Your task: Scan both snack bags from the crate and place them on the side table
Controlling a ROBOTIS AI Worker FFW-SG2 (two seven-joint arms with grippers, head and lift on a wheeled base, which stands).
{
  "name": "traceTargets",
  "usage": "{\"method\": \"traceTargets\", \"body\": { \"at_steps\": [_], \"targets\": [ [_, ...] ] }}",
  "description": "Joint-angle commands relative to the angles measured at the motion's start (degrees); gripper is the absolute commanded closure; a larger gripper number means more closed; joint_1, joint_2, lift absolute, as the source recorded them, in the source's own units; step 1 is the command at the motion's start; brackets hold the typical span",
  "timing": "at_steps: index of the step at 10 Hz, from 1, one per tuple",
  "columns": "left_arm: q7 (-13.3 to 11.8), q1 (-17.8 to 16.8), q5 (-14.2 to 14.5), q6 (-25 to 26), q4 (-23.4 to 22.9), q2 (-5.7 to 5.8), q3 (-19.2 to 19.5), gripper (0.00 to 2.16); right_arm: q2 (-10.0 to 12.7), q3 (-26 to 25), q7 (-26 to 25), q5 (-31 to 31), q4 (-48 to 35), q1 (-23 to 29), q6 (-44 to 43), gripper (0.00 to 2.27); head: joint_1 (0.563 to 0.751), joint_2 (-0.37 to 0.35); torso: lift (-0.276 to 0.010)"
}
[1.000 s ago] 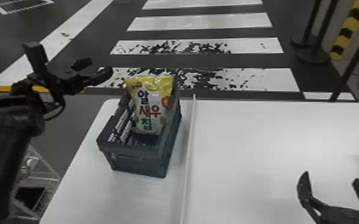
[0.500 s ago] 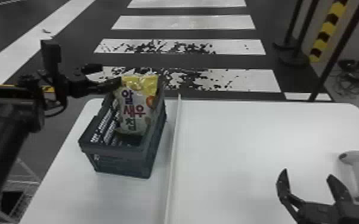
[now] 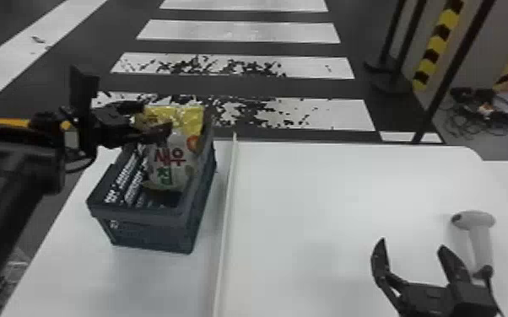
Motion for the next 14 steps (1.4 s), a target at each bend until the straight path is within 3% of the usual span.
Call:
{"method": "traceTargets", "body": {
  "at_steps": [1, 4, 6, 7, 11, 12, 14],
  "targets": [
    [1.1, 0.0, -0.7, 0.0, 0.3, -0.25, -1.1, 0.06, 0.0, -0.1, 0.0, -0.2, 0.5, -0.1, -0.3, 0.05, 0.695, 0.011, -0.095],
    [5.9, 0.0, -3.1, 0.0, 1.4, -2.8, -2.0, 0.06, -0.1, -0.9, 0.4, -1.2, 1.4, -0.2, -1.0, 0.05, 0.695, -0.002, -0.095],
    [8.3, 0.1, -3.7, 0.0, 1.5, -3.06, -3.4, 0.08, -0.1, -1.0, 0.5, -1.3, 1.4, -0.2, -1.2, 0.06, 0.695, -0.016, -0.095],
    [9.5, 0.4, -5.4, 0.0, 1.5, -3.59, -3.4, 0.08, -0.1, -1.0, 0.6, -1.3, 1.4, -0.2, -1.0, 0.06, 0.695, -0.019, -0.095],
    [19.1, 1.5, -6.4, 0.0, 2.4, -4.64, -4.9, 0.06, -0.1, -1.3, 1.0, -1.9, 2.3, -0.3, -1.2, 0.06, 0.695, -0.012, -0.095],
    [19.5, 1.6, -6.4, 0.0, 2.4, -4.73, -5.0, 0.14, -0.1, -1.6, 1.4, -2.6, 2.4, -0.4, -1.2, 0.06, 0.695, -0.011, -0.095],
    [18.8, 1.6, -9.0, 0.2, 2.4, -4.99, -5.2, 0.38, -0.1, -1.7, 1.5, -2.7, 2.5, -0.4, -1.2, 0.06, 0.695, -0.016, -0.095]
  ]
}}
